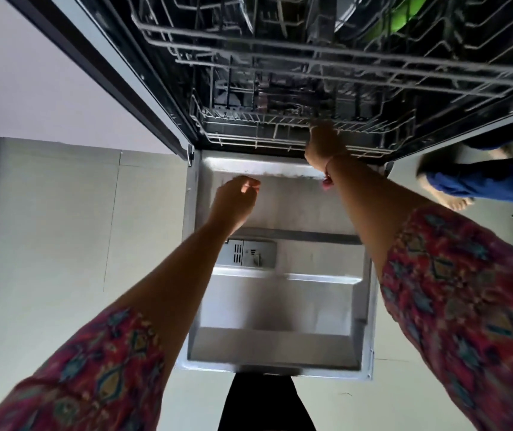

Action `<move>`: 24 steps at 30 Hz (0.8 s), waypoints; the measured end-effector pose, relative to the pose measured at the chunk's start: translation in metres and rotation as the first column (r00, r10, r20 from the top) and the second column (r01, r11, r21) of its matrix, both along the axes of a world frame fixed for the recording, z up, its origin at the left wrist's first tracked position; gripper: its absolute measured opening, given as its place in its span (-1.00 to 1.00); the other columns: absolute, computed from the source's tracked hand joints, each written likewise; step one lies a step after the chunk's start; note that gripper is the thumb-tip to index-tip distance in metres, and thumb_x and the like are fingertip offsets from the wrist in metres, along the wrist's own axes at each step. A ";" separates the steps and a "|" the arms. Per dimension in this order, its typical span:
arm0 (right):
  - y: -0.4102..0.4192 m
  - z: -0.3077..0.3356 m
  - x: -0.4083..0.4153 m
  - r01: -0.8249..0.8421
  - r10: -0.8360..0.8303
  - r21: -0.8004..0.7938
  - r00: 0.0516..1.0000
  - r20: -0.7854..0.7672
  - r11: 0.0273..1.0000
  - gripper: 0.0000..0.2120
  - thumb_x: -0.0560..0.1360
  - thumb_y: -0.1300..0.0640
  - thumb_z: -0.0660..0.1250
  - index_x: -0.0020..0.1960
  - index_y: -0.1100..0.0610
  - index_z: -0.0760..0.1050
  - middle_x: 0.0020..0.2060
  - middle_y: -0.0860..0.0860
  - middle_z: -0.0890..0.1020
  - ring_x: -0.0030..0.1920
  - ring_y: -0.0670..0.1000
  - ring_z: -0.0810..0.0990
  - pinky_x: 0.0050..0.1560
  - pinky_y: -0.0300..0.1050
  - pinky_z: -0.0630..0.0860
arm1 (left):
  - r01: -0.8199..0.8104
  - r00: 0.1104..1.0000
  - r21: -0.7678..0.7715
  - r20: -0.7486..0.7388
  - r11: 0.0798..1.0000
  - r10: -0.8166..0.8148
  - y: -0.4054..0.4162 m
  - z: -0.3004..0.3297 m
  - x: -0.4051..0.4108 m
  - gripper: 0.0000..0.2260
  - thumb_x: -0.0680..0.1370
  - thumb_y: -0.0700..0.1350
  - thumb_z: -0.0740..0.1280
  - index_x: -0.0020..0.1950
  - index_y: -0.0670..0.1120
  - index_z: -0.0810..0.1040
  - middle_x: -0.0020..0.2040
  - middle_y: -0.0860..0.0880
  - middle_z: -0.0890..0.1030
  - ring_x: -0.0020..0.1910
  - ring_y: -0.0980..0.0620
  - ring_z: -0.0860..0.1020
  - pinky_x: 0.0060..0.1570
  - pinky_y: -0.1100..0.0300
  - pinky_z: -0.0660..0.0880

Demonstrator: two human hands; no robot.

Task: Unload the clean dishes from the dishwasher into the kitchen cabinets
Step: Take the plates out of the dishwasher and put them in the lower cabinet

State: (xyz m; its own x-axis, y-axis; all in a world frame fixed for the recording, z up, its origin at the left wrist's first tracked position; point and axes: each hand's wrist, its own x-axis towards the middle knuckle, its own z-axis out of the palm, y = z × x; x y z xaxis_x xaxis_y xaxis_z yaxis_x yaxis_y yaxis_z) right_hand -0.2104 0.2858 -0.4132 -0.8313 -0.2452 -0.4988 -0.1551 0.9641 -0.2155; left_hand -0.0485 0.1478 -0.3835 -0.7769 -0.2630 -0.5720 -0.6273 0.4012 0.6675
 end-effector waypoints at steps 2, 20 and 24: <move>0.005 -0.006 -0.001 -0.004 0.003 -0.006 0.994 -0.106 1.000 -0.60 0.59 0.30 0.09 0.41 0.28 0.34 0.37 0.24 0.41 0.39 0.20 0.37 0.39 0.03 0.31 | 0.044 0.999 -0.054 -0.008 0.998 -0.044 0.002 -0.008 0.002 -0.74 0.57 -0.22 0.18 0.19 -0.11 0.58 0.20 -0.08 0.61 0.17 0.00 0.56 0.13 0.32 0.36; 0.062 -0.015 0.138 0.107 -0.087 -0.146 0.987 0.133 0.983 -0.74 0.57 0.10 0.27 0.20 0.12 0.60 0.13 0.12 0.64 0.17 0.09 0.58 0.21 -0.13 0.45 | 0.208 0.978 -0.287 0.038 0.935 -0.206 0.080 -0.009 0.075 -0.49 0.60 -0.16 0.16 0.53 -0.22 0.11 0.53 -0.19 0.15 0.51 -0.14 0.13 0.45 0.02 0.15; 0.080 -0.014 0.187 0.095 -0.068 -0.171 0.985 0.159 0.981 -0.76 0.57 0.11 0.28 0.18 0.09 0.61 0.07 0.10 0.68 0.10 0.06 0.62 0.17 -0.14 0.49 | 0.360 0.933 -0.291 0.117 0.886 -0.341 0.089 -0.018 0.115 -0.50 0.60 -0.16 0.18 0.52 -0.18 0.15 0.53 -0.18 0.15 0.47 -0.17 0.21 0.40 0.00 0.25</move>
State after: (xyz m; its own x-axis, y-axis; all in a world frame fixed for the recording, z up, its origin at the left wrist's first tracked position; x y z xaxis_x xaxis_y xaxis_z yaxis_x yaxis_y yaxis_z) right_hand -0.0230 0.3655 -0.4274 -0.7704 -0.2755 -0.5750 -0.0297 0.9164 -0.3992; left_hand 0.0664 0.2371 -0.4011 -0.8168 -0.1479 -0.5576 -0.4436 0.7789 0.4432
